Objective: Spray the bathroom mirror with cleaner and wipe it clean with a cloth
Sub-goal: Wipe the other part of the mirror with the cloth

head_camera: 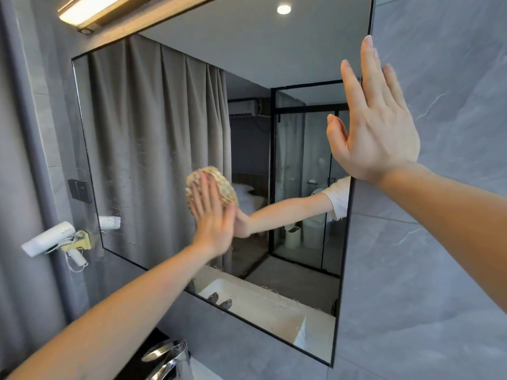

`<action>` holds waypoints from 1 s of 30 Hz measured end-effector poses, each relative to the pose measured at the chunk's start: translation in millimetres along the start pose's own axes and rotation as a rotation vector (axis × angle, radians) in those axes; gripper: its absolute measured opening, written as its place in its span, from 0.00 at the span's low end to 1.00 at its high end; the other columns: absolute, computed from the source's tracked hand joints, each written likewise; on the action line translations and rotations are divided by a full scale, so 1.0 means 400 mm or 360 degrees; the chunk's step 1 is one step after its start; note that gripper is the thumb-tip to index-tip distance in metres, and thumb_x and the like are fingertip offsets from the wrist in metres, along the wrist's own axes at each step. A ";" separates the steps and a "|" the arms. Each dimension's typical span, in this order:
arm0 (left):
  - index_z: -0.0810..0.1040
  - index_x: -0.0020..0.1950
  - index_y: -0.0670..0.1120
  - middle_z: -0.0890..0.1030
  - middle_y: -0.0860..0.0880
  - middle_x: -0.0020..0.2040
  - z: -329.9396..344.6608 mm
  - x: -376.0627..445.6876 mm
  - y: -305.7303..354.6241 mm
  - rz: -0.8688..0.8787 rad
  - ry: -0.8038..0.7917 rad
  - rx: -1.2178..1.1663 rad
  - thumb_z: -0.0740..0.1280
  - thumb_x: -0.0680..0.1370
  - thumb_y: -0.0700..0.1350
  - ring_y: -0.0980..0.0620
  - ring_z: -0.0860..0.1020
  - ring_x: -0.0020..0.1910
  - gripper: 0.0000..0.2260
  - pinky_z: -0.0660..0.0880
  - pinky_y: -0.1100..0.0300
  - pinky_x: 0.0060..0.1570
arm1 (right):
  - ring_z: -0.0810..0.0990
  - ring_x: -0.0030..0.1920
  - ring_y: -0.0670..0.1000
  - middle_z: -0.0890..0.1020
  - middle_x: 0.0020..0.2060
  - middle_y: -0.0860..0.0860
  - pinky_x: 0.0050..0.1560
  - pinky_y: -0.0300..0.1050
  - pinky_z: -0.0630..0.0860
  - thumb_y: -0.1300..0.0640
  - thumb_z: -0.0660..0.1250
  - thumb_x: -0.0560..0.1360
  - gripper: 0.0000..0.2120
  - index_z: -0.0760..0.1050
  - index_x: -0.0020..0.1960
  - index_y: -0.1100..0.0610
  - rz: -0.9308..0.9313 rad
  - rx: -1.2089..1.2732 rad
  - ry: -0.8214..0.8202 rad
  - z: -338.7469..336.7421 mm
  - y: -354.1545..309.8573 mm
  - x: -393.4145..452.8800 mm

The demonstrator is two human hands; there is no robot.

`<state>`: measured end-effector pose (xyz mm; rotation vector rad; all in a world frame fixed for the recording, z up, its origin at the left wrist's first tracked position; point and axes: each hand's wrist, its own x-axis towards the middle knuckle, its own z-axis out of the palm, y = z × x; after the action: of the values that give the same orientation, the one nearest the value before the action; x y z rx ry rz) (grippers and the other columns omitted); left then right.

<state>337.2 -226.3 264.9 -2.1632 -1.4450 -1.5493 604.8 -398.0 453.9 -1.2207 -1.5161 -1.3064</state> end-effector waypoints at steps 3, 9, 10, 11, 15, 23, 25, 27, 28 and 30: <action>0.35 0.85 0.49 0.34 0.49 0.86 -0.061 0.138 -0.076 -0.0373 0.0050 -0.0209 0.44 0.82 0.62 0.45 0.34 0.85 0.36 0.37 0.39 0.82 | 0.53 0.85 0.63 0.49 0.85 0.65 0.85 0.59 0.50 0.53 0.58 0.83 0.33 0.55 0.84 0.64 -0.0001 0.0001 0.0008 0.003 0.000 -0.001; 0.38 0.86 0.49 0.37 0.50 0.86 -0.068 0.205 -0.102 -0.0531 0.0172 -0.0352 0.48 0.86 0.58 0.44 0.36 0.85 0.33 0.36 0.41 0.82 | 0.51 0.86 0.62 0.48 0.85 0.64 0.86 0.57 0.48 0.52 0.58 0.84 0.32 0.55 0.84 0.63 0.0011 -0.0010 0.0009 0.001 0.002 -0.001; 0.38 0.86 0.49 0.37 0.50 0.86 -0.064 0.199 -0.104 -0.0520 0.0175 -0.0358 0.47 0.85 0.58 0.45 0.36 0.85 0.33 0.36 0.42 0.83 | 0.51 0.86 0.62 0.48 0.85 0.64 0.86 0.57 0.48 0.51 0.57 0.84 0.32 0.55 0.84 0.63 0.0010 -0.0014 0.0009 0.001 0.002 -0.001; 0.38 0.86 0.49 0.36 0.50 0.86 -0.062 0.189 -0.107 -0.0517 0.0164 -0.0361 0.47 0.85 0.59 0.46 0.36 0.85 0.34 0.35 0.43 0.83 | 0.51 0.86 0.61 0.48 0.85 0.64 0.86 0.57 0.48 0.51 0.57 0.84 0.32 0.55 0.84 0.63 0.0009 -0.0018 0.0006 0.001 0.001 -0.002; 0.36 0.86 0.48 0.35 0.49 0.86 -0.031 0.096 -0.122 -0.0500 0.0103 -0.0342 0.44 0.83 0.61 0.49 0.34 0.85 0.36 0.33 0.46 0.83 | 0.50 0.86 0.61 0.48 0.85 0.65 0.85 0.58 0.49 0.51 0.56 0.84 0.33 0.54 0.84 0.63 0.0001 -0.0035 0.0000 0.002 0.001 -0.002; 0.23 0.78 0.51 0.23 0.49 0.80 0.139 -0.306 -0.225 -0.0665 -0.0347 -0.0202 0.36 0.77 0.69 0.48 0.28 0.82 0.38 0.36 0.44 0.83 | 0.52 0.86 0.62 0.48 0.85 0.65 0.85 0.58 0.49 0.50 0.56 0.84 0.32 0.55 0.84 0.63 0.0006 -0.0027 0.0020 0.002 0.003 -0.002; 0.24 0.78 0.53 0.23 0.52 0.80 0.162 -0.359 -0.234 -0.0781 -0.0409 -0.0266 0.39 0.76 0.69 0.47 0.30 0.83 0.38 0.35 0.45 0.83 | 0.52 0.86 0.62 0.48 0.85 0.65 0.85 0.58 0.49 0.50 0.56 0.85 0.32 0.55 0.84 0.63 0.0000 -0.0024 0.0017 0.000 0.003 -0.003; 0.25 0.77 0.54 0.24 0.53 0.80 0.164 -0.369 -0.221 -0.0853 -0.0416 -0.0313 0.45 0.82 0.65 0.46 0.31 0.84 0.35 0.35 0.46 0.83 | 0.52 0.86 0.62 0.49 0.85 0.64 0.85 0.57 0.49 0.50 0.56 0.85 0.32 0.55 0.84 0.63 0.0000 -0.0025 0.0018 -0.002 0.002 -0.001; 0.24 0.76 0.55 0.24 0.53 0.81 0.162 -0.366 -0.215 -0.0874 -0.0408 -0.0336 0.47 0.86 0.61 0.45 0.31 0.84 0.33 0.35 0.46 0.83 | 0.53 0.85 0.62 0.49 0.85 0.64 0.85 0.57 0.49 0.50 0.56 0.84 0.32 0.55 0.84 0.63 -0.0001 -0.0027 0.0017 -0.002 0.001 -0.001; 0.23 0.75 0.55 0.23 0.53 0.80 0.151 -0.357 -0.197 -0.0859 -0.0397 -0.0376 0.48 0.86 0.60 0.45 0.30 0.83 0.34 0.32 0.48 0.81 | 0.52 0.86 0.62 0.48 0.85 0.64 0.85 0.57 0.49 0.50 0.57 0.84 0.32 0.55 0.84 0.62 0.0006 -0.0029 0.0015 0.000 0.002 -0.002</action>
<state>316.3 -238.1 92.7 -2.2836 -2.1702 -1.7237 605.7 -398.4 453.1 -1.2267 -1.4975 -1.3244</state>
